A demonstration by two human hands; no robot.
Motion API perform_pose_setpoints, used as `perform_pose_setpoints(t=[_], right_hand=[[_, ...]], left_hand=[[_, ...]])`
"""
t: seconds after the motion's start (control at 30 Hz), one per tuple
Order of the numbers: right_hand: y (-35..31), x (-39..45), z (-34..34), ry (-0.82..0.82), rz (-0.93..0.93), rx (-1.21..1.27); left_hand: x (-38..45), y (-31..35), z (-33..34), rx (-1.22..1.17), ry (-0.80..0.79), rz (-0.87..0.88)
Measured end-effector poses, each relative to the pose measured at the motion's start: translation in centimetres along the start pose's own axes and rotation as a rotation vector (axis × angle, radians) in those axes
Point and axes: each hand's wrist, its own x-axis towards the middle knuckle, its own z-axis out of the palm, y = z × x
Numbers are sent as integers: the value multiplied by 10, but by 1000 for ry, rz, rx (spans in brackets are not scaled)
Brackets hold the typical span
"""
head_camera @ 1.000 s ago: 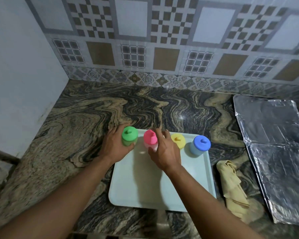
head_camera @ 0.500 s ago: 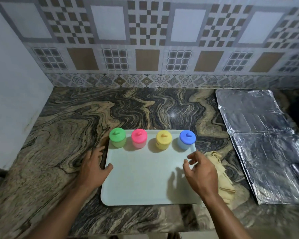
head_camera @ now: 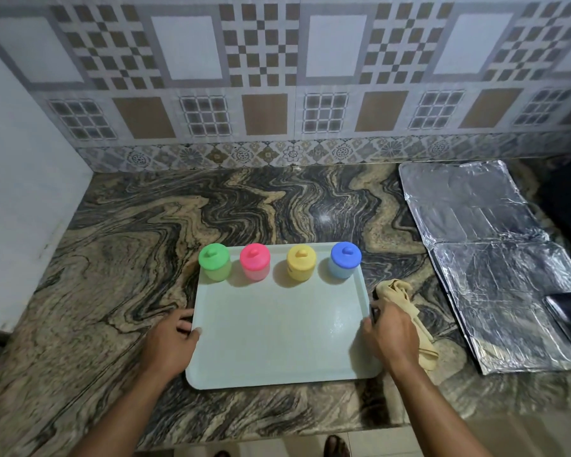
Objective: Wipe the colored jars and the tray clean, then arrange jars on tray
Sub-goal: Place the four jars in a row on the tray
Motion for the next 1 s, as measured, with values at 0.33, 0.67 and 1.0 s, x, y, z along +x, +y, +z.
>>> perform_pose_setpoints(t=[0.33, 0.67, 1.0], right_hand=[[-8, 10, 1, -16, 65, 142], [-54, 84, -10, -22, 16, 193], [-107, 180, -10, 3, 24, 182]], left_hand=[[9, -7, 0, -112, 86, -76], [93, 48, -17, -39, 89, -35], [181, 92, -5, 8, 111, -51]])
